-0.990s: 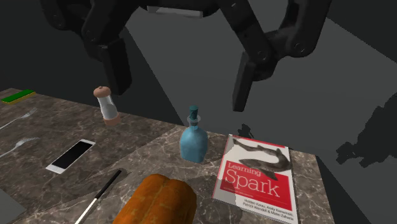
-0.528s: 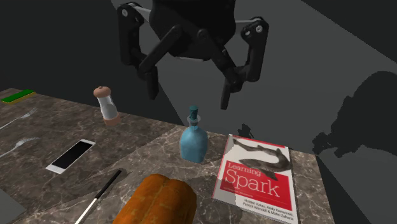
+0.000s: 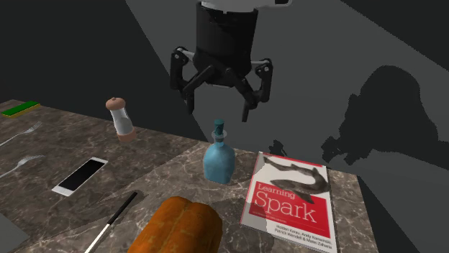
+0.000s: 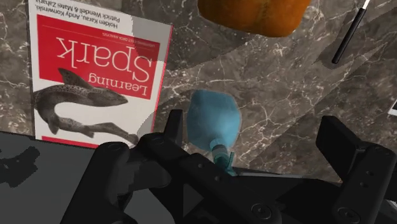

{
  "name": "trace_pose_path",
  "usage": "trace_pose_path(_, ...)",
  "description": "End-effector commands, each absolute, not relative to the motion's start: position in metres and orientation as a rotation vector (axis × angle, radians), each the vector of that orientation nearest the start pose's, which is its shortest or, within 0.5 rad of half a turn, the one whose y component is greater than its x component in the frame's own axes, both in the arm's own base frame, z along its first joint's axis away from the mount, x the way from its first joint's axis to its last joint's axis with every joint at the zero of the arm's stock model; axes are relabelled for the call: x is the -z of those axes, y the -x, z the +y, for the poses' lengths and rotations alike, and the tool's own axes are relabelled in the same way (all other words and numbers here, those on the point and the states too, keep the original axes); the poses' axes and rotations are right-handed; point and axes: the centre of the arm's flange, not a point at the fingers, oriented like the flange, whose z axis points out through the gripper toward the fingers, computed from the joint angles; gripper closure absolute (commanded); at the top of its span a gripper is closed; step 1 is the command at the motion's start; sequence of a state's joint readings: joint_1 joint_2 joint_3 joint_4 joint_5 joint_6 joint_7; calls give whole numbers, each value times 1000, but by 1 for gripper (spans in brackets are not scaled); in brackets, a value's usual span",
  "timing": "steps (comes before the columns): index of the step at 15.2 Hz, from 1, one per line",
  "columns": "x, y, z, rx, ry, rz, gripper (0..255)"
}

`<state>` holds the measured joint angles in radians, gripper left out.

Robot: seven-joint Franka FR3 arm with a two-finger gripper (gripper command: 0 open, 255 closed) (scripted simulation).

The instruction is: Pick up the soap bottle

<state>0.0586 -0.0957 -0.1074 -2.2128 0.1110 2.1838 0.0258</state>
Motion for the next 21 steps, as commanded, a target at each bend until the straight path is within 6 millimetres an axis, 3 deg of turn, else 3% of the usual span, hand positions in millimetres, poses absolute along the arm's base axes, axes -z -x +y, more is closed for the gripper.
trace_pose_path(1,-412,-540,-23,104,3027,199,0)
trace_pose_path(14,-322,-680,-26,117,3004,160,0)
trace_pose_path(21,-285,-680,-26,117,3004,160,0)
